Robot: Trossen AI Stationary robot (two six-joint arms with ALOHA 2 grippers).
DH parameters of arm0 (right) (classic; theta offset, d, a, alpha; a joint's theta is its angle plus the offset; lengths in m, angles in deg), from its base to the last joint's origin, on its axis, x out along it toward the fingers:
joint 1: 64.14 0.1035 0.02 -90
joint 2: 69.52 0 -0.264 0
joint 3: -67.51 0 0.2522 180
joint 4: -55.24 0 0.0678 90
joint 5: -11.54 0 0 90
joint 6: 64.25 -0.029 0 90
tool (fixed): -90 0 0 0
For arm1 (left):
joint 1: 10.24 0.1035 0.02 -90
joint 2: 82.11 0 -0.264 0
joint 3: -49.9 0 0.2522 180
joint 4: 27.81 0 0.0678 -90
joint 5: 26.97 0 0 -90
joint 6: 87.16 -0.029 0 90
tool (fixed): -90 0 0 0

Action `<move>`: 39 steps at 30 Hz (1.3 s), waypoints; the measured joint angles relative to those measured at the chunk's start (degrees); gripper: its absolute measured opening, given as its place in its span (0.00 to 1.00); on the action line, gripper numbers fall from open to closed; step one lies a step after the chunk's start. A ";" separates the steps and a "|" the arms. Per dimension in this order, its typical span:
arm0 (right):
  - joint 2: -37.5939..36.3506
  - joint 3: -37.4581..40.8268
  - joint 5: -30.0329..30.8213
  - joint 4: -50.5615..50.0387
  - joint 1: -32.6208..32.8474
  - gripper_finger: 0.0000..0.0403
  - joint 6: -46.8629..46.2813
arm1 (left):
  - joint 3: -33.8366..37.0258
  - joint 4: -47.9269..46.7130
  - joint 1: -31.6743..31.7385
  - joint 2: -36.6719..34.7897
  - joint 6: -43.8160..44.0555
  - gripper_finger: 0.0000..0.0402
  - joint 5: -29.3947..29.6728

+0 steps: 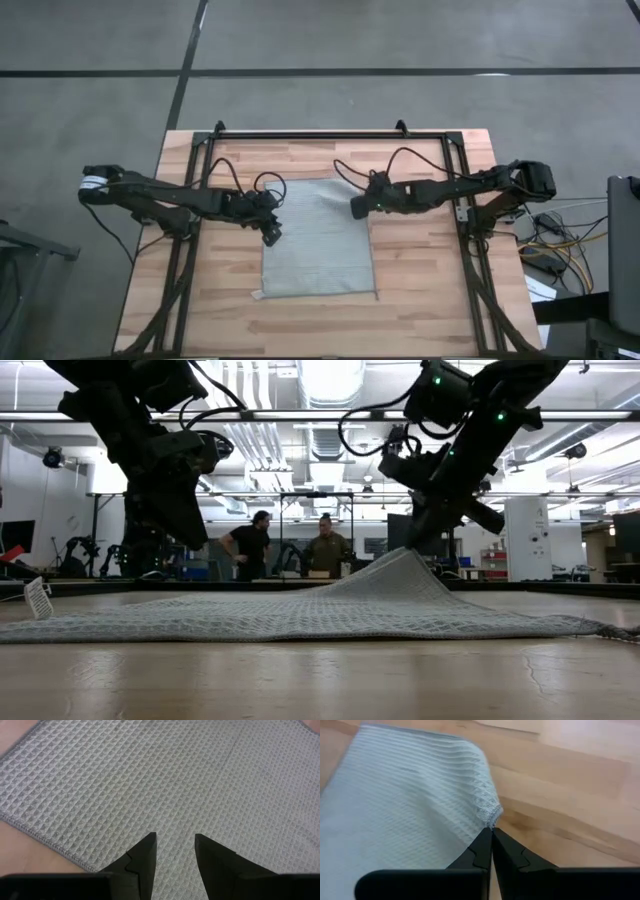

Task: Fold microfiber towels
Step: Fold the microfiber cloth on the table

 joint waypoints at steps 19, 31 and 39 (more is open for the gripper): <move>0.00 0.00 -0.01 -2.91 -2.30 0.31 -4.06 | 0.00 0.00 0.00 0.00 0.00 0.34 0.00; 4.69 1.19 -10.19 6.21 -11.23 0.24 1.22 | 0.00 0.02 0.00 0.00 0.02 0.34 0.00; 8.33 1.15 -15.58 9.88 -13.74 0.27 2.99 | 0.07 -0.02 -0.01 0.00 0.00 0.34 0.00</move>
